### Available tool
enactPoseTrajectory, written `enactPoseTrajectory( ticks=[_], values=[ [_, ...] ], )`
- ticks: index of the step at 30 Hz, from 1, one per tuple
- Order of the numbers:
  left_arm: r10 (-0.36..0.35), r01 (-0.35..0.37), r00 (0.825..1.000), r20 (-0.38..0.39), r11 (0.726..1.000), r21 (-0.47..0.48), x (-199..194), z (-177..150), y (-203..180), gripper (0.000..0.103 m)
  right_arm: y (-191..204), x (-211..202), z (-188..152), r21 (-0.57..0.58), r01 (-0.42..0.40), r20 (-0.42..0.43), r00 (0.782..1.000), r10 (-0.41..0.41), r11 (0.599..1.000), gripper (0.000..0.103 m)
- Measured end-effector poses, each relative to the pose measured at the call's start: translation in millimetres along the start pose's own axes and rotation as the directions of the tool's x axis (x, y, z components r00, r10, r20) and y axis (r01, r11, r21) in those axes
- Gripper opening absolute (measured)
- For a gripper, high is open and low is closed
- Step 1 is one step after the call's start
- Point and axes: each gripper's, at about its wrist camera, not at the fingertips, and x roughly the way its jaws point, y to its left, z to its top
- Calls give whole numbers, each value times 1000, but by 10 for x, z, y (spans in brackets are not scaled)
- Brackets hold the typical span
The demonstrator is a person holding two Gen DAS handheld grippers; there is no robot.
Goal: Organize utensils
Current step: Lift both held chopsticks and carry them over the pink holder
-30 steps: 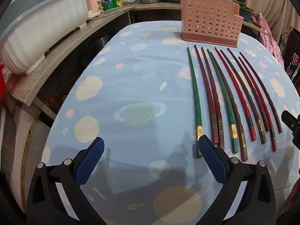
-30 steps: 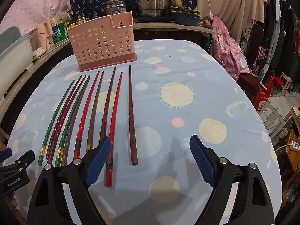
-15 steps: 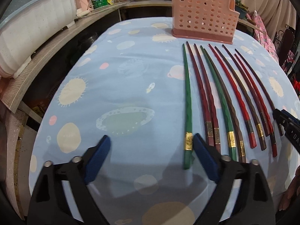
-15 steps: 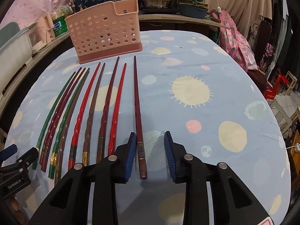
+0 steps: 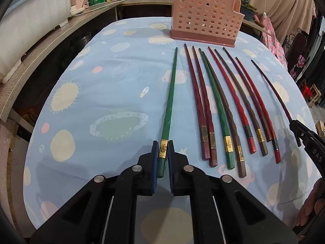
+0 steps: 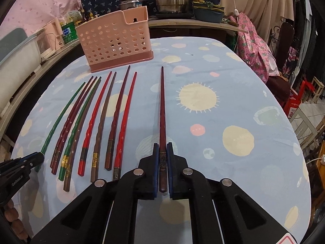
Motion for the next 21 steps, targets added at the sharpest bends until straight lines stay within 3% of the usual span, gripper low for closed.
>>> enactPoseTrajectory(
  ticks=[10,21],
  values=[
    [-28,31,995,95,999,-25,-510,273,138,7,-176,-586,336,36,-44,131,991,39,998,7],
    [-54,62,962,269,998,-24,-1112,1320,251,7,-205,-923,1308,39,-136,271,955,120,990,7]
  ],
)
